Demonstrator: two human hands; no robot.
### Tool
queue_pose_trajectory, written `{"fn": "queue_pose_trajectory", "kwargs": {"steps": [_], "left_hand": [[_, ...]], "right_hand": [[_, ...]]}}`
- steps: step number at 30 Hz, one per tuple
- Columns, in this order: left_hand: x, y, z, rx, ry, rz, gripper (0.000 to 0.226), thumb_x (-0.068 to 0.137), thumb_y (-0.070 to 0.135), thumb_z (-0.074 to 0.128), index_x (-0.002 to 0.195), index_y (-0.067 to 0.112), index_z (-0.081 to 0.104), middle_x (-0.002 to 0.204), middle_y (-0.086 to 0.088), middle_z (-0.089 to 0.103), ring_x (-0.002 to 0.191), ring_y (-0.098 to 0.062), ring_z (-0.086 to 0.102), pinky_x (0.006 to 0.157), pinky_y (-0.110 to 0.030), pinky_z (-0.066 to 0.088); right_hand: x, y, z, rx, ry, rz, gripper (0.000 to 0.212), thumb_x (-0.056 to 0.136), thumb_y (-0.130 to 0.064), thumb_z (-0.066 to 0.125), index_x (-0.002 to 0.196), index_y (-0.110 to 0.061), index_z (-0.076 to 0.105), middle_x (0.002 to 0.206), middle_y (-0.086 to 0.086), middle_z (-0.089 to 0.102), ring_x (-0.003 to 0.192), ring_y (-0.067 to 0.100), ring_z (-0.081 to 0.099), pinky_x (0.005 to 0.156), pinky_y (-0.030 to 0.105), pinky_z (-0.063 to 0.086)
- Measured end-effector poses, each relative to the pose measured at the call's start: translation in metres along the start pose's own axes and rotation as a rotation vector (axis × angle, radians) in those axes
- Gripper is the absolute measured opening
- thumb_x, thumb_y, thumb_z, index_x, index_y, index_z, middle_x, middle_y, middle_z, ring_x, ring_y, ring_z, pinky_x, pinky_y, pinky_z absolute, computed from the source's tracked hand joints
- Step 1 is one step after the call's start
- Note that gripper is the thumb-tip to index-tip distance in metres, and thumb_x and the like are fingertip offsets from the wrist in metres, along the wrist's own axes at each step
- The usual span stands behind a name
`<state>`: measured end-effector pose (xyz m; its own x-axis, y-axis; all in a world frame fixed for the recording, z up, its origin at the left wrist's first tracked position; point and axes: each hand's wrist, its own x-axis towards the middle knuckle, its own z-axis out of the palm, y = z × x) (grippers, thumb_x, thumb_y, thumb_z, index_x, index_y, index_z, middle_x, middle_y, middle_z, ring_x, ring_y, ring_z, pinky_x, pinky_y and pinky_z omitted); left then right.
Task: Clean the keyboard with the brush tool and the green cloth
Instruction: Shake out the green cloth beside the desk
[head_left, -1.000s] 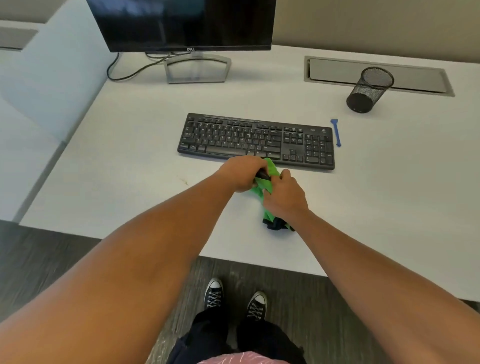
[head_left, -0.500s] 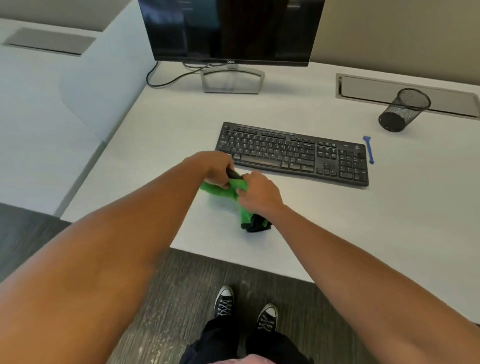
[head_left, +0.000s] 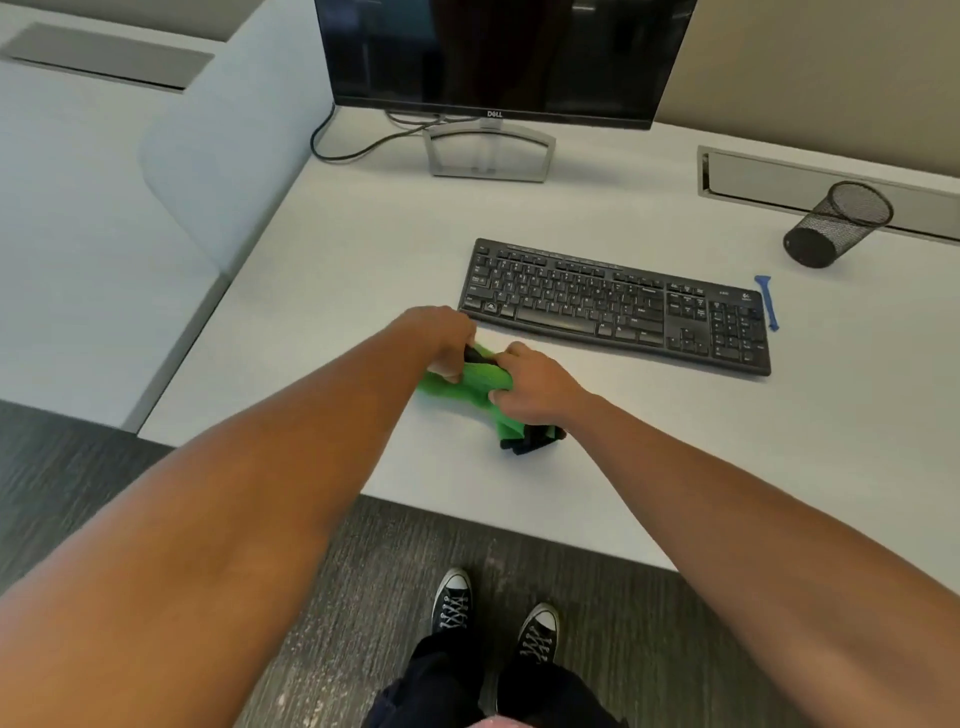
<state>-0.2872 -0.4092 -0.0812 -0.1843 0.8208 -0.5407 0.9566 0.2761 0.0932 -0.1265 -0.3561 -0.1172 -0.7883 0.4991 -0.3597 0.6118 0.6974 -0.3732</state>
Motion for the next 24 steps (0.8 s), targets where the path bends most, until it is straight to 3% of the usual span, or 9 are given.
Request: {"fn": "queue_pose_trajectory", "kwargs": {"steps": [3,6,8,13,16,19,22,24], "left_hand": [[-0.008,-0.007,-0.022,0.050,-0.025,-0.011,0.032,0.086,0.033,0.074,0.110,0.024,0.056,0.109,0.000,0.060,0.100,-0.022,0.058,0.078,-0.034,0.045],[-0.008,-0.009,-0.024,-0.047,0.209,0.021,0.028,0.085,0.026,0.068,0.108,0.023,0.051,0.108,0.001,0.058,0.095,-0.023,0.056,0.076,-0.034,0.043],[-0.007,-0.007,-0.016,-0.128,0.278,0.039,0.029,0.086,0.022,0.065,0.112,0.020,0.053,0.108,0.001,0.057,0.097,-0.025,0.059,0.075,-0.035,0.045],[-0.006,-0.008,0.021,-0.137,0.168,-0.003,0.034,0.090,0.020,0.064,0.120,0.014,0.050,0.118,-0.007,0.062,0.102,-0.027,0.059,0.077,-0.034,0.044],[-0.011,-0.007,0.024,-0.120,0.148,0.021,0.044,0.089,0.022,0.067,0.129,0.018,0.047,0.120,-0.006,0.062,0.098,-0.025,0.056,0.077,-0.034,0.042],[-0.019,0.001,0.025,-0.049,0.109,0.055,0.057,0.086,0.028,0.071,0.137,0.025,0.047,0.124,-0.002,0.062,0.108,-0.026,0.060,0.082,-0.035,0.046],[-0.028,0.010,0.029,0.019,0.052,0.039,0.059,0.084,0.035,0.076,0.138,0.028,0.051,0.125,0.000,0.063,0.112,-0.023,0.060,0.089,-0.035,0.049],[-0.040,0.017,0.029,0.059,0.016,0.015,0.056,0.083,0.035,0.078,0.134,0.029,0.056,0.123,0.002,0.065,0.111,-0.022,0.060,0.086,-0.034,0.049]], "right_hand": [[0.004,-0.009,-0.016,0.092,0.041,-0.010,0.022,0.083,-0.019,0.058,0.104,-0.017,0.061,0.104,0.005,0.060,0.099,0.027,0.058,0.077,0.038,0.050],[0.012,-0.007,-0.025,0.062,0.224,0.014,0.037,0.085,-0.017,0.056,0.122,-0.019,0.059,0.112,0.005,0.057,0.103,0.026,0.055,0.077,0.032,0.043],[0.015,-0.003,-0.023,0.007,0.259,0.021,0.044,0.087,-0.018,0.056,0.130,-0.020,0.054,0.117,0.005,0.054,0.106,0.027,0.054,0.078,0.033,0.043],[0.014,0.000,-0.001,-0.191,0.063,0.010,0.053,0.094,-0.026,0.051,0.145,-0.027,0.038,0.137,0.002,0.044,0.118,0.028,0.045,0.092,0.044,0.047],[0.010,0.000,-0.004,-0.205,0.044,-0.007,0.055,0.092,-0.025,0.051,0.145,-0.030,0.037,0.132,0.002,0.047,0.115,0.028,0.047,0.092,0.044,0.047],[0.000,0.001,-0.004,-0.218,-0.018,-0.015,0.059,0.091,-0.027,0.051,0.147,-0.036,0.033,0.128,0.002,0.047,0.113,0.028,0.049,0.090,0.042,0.047],[-0.015,-0.002,0.003,-0.172,-0.067,-0.014,0.061,0.089,-0.027,0.052,0.147,-0.034,0.034,0.126,0.003,0.047,0.109,0.029,0.052,0.091,0.041,0.046],[-0.027,-0.011,0.009,-0.117,-0.111,-0.023,0.061,0.088,-0.025,0.052,0.146,-0.032,0.036,0.123,0.005,0.047,0.106,0.028,0.054,0.091,0.041,0.046]]}}
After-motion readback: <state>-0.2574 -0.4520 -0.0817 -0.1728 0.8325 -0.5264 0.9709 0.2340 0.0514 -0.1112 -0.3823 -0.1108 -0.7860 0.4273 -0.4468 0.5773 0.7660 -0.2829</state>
